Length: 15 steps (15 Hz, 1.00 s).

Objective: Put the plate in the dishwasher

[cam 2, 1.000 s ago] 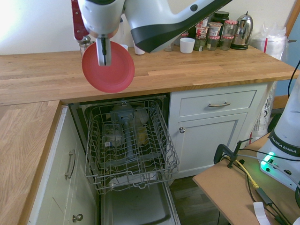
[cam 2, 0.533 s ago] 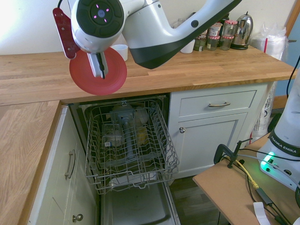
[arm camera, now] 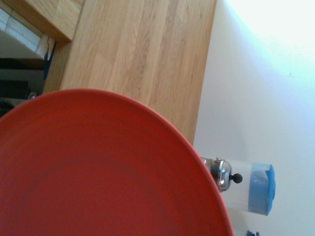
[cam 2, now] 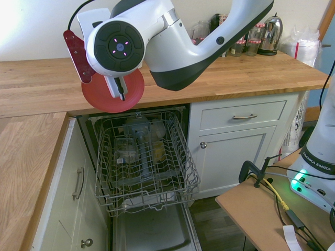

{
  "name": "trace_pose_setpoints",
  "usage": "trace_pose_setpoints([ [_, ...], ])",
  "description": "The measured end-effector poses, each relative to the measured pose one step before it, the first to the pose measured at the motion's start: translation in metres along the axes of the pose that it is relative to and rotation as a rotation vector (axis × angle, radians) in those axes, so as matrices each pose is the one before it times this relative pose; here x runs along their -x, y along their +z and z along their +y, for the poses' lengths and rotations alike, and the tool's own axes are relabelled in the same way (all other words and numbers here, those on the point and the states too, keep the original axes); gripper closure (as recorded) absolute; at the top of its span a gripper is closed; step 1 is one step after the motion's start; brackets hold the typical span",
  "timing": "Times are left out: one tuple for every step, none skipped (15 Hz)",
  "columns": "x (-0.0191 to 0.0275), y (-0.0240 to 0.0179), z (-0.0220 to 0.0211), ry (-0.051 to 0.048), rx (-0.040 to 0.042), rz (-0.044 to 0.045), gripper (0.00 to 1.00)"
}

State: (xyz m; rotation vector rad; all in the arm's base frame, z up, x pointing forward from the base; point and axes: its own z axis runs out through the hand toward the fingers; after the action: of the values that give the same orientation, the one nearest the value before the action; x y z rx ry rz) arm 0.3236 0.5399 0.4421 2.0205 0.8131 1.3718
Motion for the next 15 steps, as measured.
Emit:
trace_pose_setpoints([
  [0.00703, 0.00844, -0.00662, 0.00166, 0.00147, -0.00393, 1.0],
  [0.00925, 0.01146, -0.01047, 0.00192, -0.00016, -0.00486, 1.0],
  [0.0104, 0.01012, -0.01176, 0.00237, -0.00285, -0.00429, 1.0],
  [0.01122, 0.00778, -0.01365, 0.00562, -0.00402, -0.00338, 1.0],
  [0.01239, 0.00418, -0.01421, 0.00746, -0.00597, -0.00208, 1.0],
  [0.01127, 0.00031, -0.01307, 0.00775, -0.00498, -0.00228, 1.0],
  [0.00927, -0.00257, -0.01194, 0.00719, -0.00292, -0.00177, 1.0],
  [0.00768, -0.00414, -0.01046, 0.00614, 0.00137, -0.00296, 1.0],
  [0.00703, -0.00516, -0.00902, 0.00292, 0.00235, -0.00087, 1.0],
  [0.00725, -0.00415, -0.00781, 0.00014, 0.00531, -0.00202, 1.0],
  [0.00676, -0.00327, -0.00691, 0.00022, 0.00636, -0.00163, 1.0],
  [0.00703, -0.00081, -0.00632, 0.00452, 0.00544, -0.00409, 1.0],
  [0.00619, 0.0013, -0.00573, 0.00693, 0.00497, -0.00604, 1.0],
  [0.00687, 0.00305, -0.00568, 0.01042, 0.00544, -0.00829, 1.0],
  [0.00711, 0.00428, -0.0051, 0.01225, 0.00617, -0.00904, 1.0],
])
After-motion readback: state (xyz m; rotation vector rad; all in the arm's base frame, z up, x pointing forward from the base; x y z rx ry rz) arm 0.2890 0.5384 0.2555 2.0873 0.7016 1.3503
